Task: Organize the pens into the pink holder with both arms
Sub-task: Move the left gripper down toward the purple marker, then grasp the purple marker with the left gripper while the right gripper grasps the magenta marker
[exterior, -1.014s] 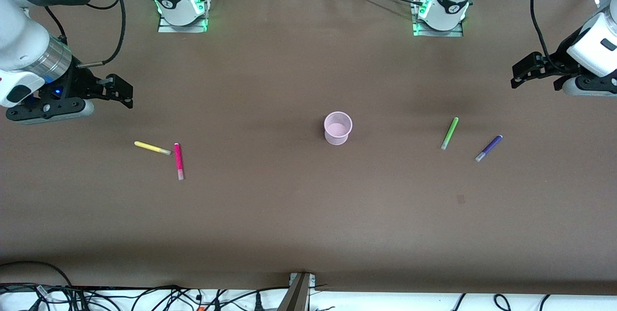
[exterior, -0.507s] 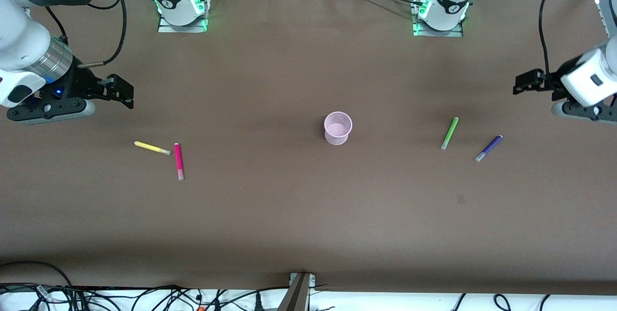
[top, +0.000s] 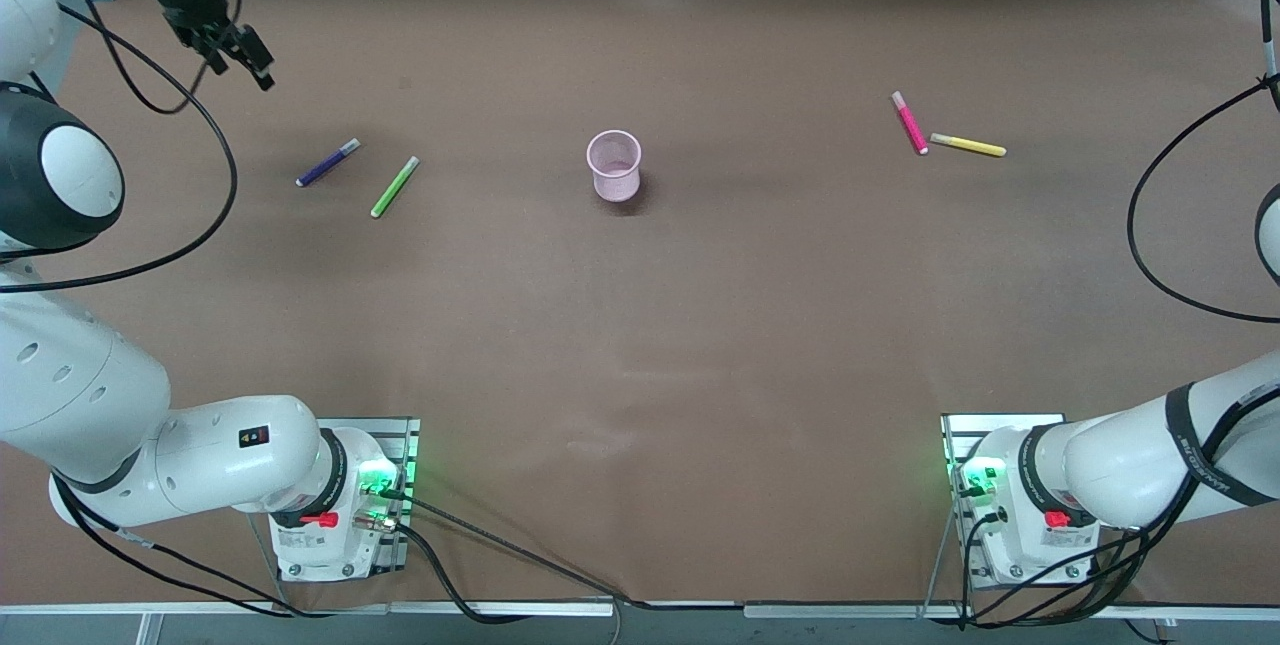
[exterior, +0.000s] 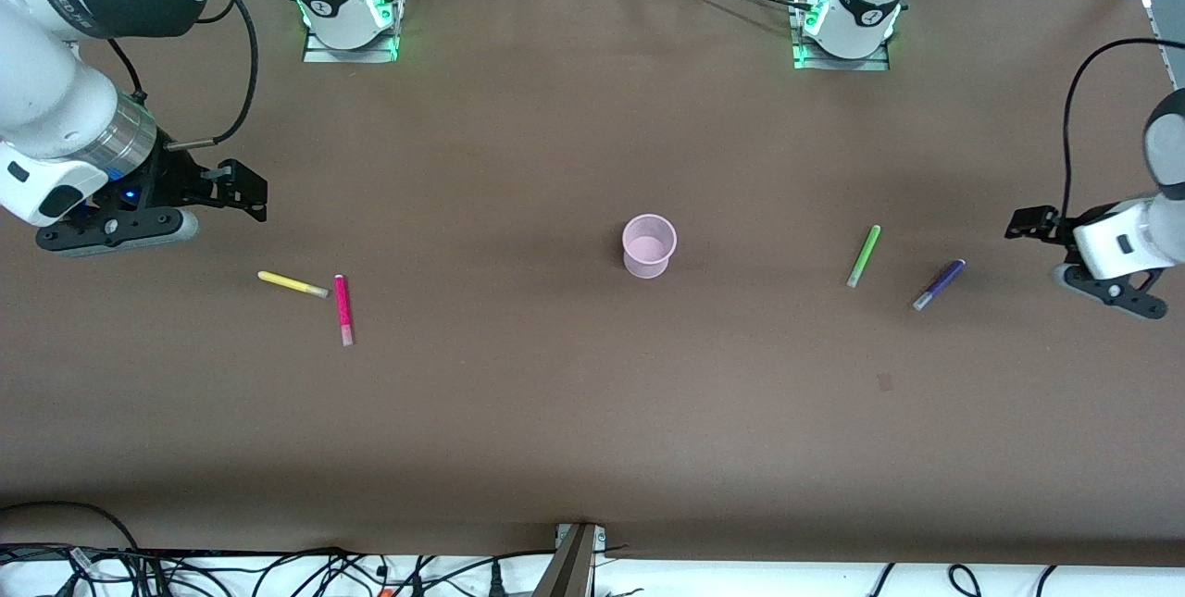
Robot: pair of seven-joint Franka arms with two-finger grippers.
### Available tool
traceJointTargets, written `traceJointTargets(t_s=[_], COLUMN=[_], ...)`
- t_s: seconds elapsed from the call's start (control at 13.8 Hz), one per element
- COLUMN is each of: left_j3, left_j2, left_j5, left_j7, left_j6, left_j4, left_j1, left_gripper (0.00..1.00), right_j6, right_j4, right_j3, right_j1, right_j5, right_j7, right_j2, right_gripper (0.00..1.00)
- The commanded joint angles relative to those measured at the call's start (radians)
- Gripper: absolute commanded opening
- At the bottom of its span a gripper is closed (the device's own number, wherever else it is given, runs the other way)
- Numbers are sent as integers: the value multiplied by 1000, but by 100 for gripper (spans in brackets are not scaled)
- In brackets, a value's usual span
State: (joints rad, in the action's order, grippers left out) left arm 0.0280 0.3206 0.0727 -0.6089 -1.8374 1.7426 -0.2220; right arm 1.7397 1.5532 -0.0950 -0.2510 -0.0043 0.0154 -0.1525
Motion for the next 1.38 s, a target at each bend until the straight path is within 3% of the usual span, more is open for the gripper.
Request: traceJointTargets(t_s=[0.0,0.43,0.8,1.23,1.3], left_j3=[4,6,21,20,20], left_j2=[-29,11,90,166,166], left_j5=[56,87,88,88,88], left_j7=[-104,-181,-201,-244,-244], left_j6=[-187,-558,-640,-683,-683], left_j4=[161,379,377,370,370], left_j1=[-17,-69,-66,-73,-71], left_gripper=[100,100,100,99,83], right_j6=[15,1,-86,41,84], right_j4=[11,7,19,181,218], right_j3=[3,6,4,8,9], right_j1=[-2,-14,-16,-19,-19], right_j5=[7,-2,-3,6,7], right_j7=[-6,12,92,64,58], right_j2=[8,27,21,27,24], right_gripper=[100,100,100,100,100])
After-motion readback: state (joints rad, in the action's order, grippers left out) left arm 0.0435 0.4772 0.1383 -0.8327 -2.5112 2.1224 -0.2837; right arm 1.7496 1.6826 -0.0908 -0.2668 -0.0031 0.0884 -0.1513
